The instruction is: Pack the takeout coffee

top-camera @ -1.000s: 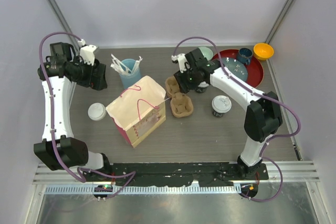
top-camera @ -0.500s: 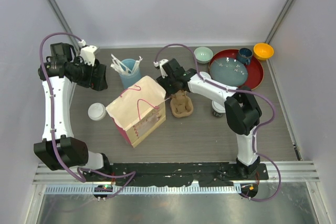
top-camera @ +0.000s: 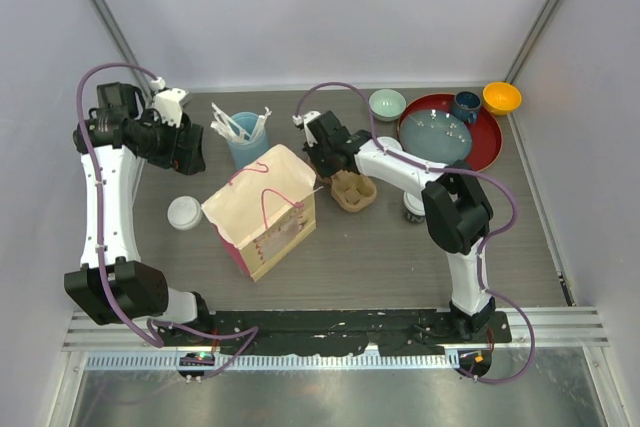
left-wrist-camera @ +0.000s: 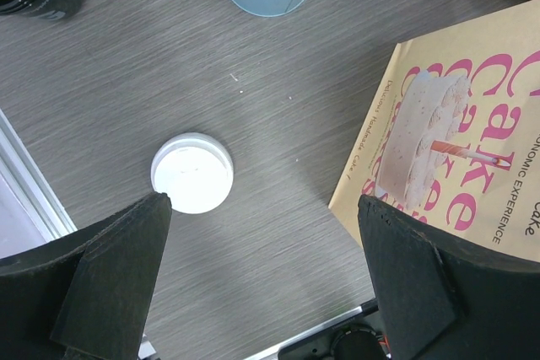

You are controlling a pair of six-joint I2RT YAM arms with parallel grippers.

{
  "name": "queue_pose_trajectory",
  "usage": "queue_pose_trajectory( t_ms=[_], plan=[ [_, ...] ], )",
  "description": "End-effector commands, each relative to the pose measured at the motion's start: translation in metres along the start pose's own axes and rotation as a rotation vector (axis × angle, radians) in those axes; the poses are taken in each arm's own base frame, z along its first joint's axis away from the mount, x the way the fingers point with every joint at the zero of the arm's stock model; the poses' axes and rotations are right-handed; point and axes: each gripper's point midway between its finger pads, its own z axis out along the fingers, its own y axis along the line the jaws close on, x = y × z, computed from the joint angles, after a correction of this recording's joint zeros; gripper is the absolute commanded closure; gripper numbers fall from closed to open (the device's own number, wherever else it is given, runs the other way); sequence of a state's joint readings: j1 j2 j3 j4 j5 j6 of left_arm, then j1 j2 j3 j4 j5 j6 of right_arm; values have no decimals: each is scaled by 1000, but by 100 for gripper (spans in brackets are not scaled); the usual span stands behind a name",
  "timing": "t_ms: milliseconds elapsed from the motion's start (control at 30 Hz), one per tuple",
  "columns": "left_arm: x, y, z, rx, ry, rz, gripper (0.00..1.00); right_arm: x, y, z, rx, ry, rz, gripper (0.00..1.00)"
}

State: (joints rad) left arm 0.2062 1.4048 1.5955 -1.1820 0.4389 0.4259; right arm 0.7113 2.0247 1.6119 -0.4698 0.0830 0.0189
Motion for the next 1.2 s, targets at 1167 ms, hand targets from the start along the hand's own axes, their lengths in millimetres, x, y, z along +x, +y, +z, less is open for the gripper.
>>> queue_pose_trajectory(
  t_ms=[1167],
  plan=[
    [-7, -30, -26, 93, -47, -3, 7, -160, -38, -253, 104, -820, -102, 99]
  ],
)
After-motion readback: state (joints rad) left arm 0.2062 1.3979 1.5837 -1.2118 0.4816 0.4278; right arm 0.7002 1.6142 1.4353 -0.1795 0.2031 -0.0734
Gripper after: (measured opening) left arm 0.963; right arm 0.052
